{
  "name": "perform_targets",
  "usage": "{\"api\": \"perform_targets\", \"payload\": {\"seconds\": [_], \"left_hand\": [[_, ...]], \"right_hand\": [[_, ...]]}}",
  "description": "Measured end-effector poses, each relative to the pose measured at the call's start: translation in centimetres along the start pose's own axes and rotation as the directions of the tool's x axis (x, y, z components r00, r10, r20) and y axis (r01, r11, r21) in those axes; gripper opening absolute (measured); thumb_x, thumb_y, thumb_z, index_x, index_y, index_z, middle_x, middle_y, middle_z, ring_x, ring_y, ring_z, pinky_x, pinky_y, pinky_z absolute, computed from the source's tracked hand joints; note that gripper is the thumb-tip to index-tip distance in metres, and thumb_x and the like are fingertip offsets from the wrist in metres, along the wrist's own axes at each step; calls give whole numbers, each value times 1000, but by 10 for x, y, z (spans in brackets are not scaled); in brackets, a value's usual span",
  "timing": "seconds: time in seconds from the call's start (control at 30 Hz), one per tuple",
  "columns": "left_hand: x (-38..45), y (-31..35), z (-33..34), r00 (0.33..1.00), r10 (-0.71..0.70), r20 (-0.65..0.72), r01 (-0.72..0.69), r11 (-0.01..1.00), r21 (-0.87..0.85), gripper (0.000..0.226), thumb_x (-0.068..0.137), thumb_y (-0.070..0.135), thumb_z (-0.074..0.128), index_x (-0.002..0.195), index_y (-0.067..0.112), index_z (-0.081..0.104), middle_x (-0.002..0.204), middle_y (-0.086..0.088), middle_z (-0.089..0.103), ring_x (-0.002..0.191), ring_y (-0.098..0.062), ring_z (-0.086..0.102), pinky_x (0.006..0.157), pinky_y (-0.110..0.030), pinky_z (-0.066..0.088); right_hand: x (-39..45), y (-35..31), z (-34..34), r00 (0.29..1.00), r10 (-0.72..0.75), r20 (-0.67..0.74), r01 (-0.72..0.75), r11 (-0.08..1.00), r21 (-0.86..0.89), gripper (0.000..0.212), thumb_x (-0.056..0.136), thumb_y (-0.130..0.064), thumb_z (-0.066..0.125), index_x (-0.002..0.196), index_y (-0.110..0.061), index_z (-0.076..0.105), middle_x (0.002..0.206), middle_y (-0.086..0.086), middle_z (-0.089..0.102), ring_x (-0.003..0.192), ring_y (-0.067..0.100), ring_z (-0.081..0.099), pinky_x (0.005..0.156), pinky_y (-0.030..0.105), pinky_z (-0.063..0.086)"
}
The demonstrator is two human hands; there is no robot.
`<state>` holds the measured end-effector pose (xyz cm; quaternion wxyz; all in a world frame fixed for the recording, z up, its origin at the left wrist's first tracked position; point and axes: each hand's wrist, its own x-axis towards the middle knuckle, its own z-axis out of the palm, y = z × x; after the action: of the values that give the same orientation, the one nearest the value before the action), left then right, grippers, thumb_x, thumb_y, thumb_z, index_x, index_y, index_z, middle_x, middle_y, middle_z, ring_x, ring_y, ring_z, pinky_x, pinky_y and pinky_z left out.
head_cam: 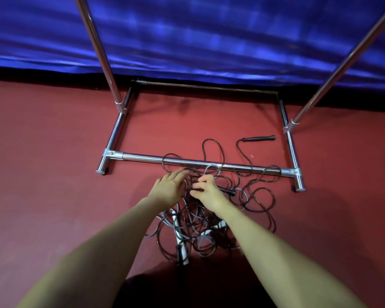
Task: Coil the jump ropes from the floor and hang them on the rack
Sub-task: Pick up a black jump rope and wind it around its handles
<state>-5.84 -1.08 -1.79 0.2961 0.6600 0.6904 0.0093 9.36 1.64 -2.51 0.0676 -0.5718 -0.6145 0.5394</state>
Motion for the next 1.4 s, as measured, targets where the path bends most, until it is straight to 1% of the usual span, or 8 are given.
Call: {"api": "perform_targets", "payload": {"seconds": [0.1,0.2,0.4,0.57,0.8,1.0,1.27,1.4], "left_hand": [[11,-2,8,999,10,31,-8,998,-57,47,103,29,30,149,32,23,157,7,19,142,-21,19,109,-44,21],[16,-5,13,999,-29,-30,24,984,-179,34,103,30,32,133,21,46,139,1,47,130,-23,37,100,-37,26],[10,3,-13,986,-18,-166,-28,961,-275,15,100,28,45,97,16,53,85,-3,60,89,-29,52,76,-33,32],[-2,29,-62,949,21,-313,-111,955,-274,15,95,23,55,89,15,66,78,1,68,82,-19,60,87,-30,36],[-48,85,-150,906,46,-421,-298,774,-559,21,94,12,56,75,21,57,66,1,66,59,-4,59,59,-18,45],[-99,130,-218,863,13,-505,-409,605,-683,20,95,8,54,77,18,57,67,-4,64,59,-8,64,57,-26,54],[-143,164,-259,798,-134,-588,-541,269,-797,16,97,7,51,82,9,56,71,-9,64,60,-14,68,61,-27,59],[-138,169,-257,781,-230,-581,-531,246,-811,18,98,7,49,80,9,54,71,-11,61,57,-12,68,57,-25,57]], "right_hand": [[7,5,5,996,-24,-88,29,998,59,20,86,-18,67,89,-23,48,92,-6,59,92,14,56,100,38,38],[9,9,2,974,-115,-197,131,989,72,10,89,-11,62,99,-11,65,69,-10,58,64,0,51,76,19,42],[4,1,-14,844,-301,-444,334,943,-5,12,89,-11,62,95,-10,72,89,0,69,89,22,63,87,38,49],[-11,-33,-39,742,-365,-563,414,909,-45,12,91,-17,60,96,-15,71,92,-3,67,93,21,59,87,33,45],[-66,-108,-86,644,-375,-667,566,820,85,9,90,-16,63,82,-17,65,75,-1,63,74,14,56,72,25,45],[-119,-167,-117,622,-451,-640,660,742,119,15,89,-11,63,74,-11,63,63,-5,59,58,-3,49,62,10,39],[-163,-202,-142,770,-526,-362,624,738,256,13,94,-12,56,87,-6,66,84,4,68,74,-2,59,77,9,42],[-172,-198,-138,806,-553,-211,592,759,271,17,96,-12,50,97,-6,66,87,4,68,80,2,62,85,12,43]]}}
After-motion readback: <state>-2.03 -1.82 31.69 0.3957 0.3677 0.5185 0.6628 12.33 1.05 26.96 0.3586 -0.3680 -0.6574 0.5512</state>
